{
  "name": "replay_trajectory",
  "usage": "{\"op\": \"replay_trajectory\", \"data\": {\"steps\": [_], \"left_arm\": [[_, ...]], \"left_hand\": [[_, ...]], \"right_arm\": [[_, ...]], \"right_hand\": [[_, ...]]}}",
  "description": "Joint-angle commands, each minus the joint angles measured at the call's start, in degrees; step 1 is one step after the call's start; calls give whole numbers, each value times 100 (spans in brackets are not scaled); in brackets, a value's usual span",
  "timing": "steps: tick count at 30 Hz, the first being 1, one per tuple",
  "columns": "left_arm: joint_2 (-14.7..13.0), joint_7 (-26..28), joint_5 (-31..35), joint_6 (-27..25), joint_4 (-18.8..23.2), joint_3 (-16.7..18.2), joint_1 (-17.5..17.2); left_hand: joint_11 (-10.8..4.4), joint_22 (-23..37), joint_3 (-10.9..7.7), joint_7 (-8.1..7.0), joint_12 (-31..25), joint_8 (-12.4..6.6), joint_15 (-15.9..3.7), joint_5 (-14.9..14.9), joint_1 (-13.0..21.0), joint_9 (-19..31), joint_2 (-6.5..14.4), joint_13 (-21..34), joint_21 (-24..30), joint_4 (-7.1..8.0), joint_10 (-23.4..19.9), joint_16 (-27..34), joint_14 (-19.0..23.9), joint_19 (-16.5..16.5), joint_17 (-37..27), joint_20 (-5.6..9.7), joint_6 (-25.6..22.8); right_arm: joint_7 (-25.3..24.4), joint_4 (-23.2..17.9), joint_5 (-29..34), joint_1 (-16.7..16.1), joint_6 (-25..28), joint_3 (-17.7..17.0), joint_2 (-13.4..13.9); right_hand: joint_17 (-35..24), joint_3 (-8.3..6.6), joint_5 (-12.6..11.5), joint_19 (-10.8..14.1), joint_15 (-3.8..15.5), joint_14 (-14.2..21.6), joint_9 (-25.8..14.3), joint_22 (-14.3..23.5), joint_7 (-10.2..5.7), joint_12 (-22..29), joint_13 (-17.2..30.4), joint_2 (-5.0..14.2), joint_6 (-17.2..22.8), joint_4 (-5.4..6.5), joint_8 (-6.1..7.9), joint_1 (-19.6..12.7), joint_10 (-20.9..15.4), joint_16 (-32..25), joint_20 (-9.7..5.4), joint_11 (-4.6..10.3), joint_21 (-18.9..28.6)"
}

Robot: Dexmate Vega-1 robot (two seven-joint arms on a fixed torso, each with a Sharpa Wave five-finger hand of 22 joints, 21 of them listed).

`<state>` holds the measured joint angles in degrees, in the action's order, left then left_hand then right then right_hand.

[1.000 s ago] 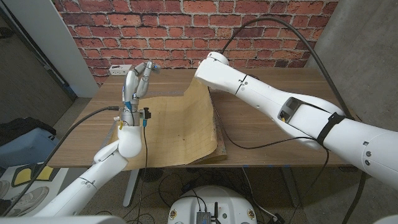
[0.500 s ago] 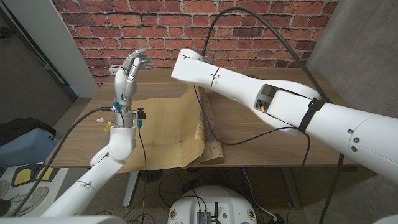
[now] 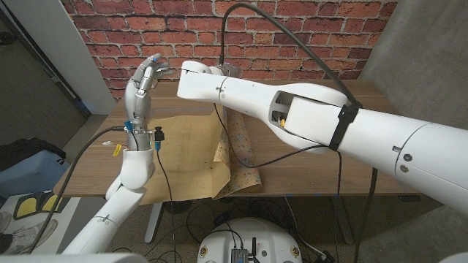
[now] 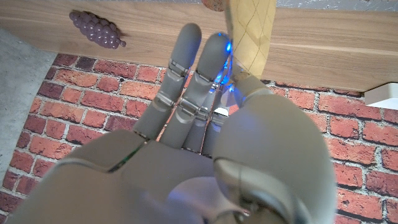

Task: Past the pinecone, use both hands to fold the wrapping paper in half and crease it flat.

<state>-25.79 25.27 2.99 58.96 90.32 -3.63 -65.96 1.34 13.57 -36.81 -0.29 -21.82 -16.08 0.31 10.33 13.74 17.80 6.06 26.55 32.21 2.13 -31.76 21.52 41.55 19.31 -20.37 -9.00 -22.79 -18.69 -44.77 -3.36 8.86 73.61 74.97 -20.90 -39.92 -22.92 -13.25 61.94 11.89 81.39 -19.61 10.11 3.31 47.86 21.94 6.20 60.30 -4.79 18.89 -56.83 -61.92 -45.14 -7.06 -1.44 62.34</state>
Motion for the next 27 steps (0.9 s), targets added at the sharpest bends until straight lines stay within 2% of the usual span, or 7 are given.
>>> {"op": "replay_trajectory", "data": {"steps": [1, 7, 10, 12, 18, 20, 27], "left_arm": [[347, -697, -191, 126, -182, 354, 114], [396, -880, -276, 62, -282, 376, 216], [402, -951, -290, 47, -334, 379, 278], [402, -993, -288, 75, -378, 384, 325], [432, -1071, -299, 203, -486, 426, 430], [446, -1090, -284, 241, -510, 453, 447], [477, -1136, -201, 201, -522, 540, 459]], "left_hand": [[-7, 8, -14, -9, 33, 60, -6, 9, -65, -31, -6, -9, 10, -59, 59, -39, -36, -11, 21, -11, 29], [12, 1, -16, -12, 83, 101, -7, 9, -84, -77, -13, -39, 12, -70, 107, -65, -49, -31, 47, -10, 54], [-4, -2, -20, -6, 100, 116, -6, 10, -91, -97, -10, -52, 11, -75, 115, -84, -77, -44, 57, -18, 60], [-3, -5, -26, -23, 118, 140, 5, 11, -94, -114, -6, -63, 13, -81, 132, -91, -77, -50, 65, -20, 94], [-12, -10, -38, -33, 154, 176, -9, 13, -99, -150, -5, -87, 19, -98, 160, -122, -113, -54, 86, -29, 128], [-5, -12, -42, -38, 162, 182, -10, 13, -101, -161, -3, -94, 19, -103, 160, -125, -107, -60, 92, -32, 127], [-8, -19, -53, -38, 187, 208, -36, 14, -108, -203, -5, -122, 28, -124, 150, -158, -110, -62, 137, -14, 129]], "right_arm": [[740, 840, -209, 488, -412, 474, -506], [1024, 733, -483, 636, -356, 577, -506], [1167, 708, -582, 661, -310, 274, -506], [1229, 227, -674, 583, -230, -86, -232], [925, -1651, -946, -131, -464, -1199, 810], [779, -1998, -1042, -416, -702, -1544, 995], [744, -2662, -1750, -1370, -1904, -2746, 1450]], "right_hand": [[325, 194, 32, 17, -11, -69, 95, -27, 263, -166, -171, 26, -272, 479, -187, 939, 83, 105, -20, -231, -17], [1048, 392, 151, 76, -14, -141, 267, -47, 414, -519, -525, 4, -755, 987, -493, 1974, 384, 578, 22, -504, -184], [1375, 600, 306, 139, -23, -147, 343, -58, 546, -720, -706, -61, -993, 1321, -622, 2646, 557, 773, 73, -609, -321], [1655, 771, 319, 189, -36, -170, 397, -62, 553, -925, -833, -107, -1111, 1463, -666, 3160, 811, 948, 105, -688, -456], [2298, 1213, 227, 97, -521, -584, 546, -64, 705, -1460, -1026, -245, -1501, 1468, -725, 4330, 1344, 1535, 499, -915, -945], [2471, 1254, 202, 32, -732, -799, 585, -66, 719, -1600, -1045, -214, -1578, 1435, -718, 4506, 1455, 1743, 618, -981, -1098], [2761, 1149, 160, 59, -902, -857, 676, -59, 722, -1901, -1061, 1, -2280, 1336, -839, 4601, 1632, 1990, 725, -1076, -1373]]}}
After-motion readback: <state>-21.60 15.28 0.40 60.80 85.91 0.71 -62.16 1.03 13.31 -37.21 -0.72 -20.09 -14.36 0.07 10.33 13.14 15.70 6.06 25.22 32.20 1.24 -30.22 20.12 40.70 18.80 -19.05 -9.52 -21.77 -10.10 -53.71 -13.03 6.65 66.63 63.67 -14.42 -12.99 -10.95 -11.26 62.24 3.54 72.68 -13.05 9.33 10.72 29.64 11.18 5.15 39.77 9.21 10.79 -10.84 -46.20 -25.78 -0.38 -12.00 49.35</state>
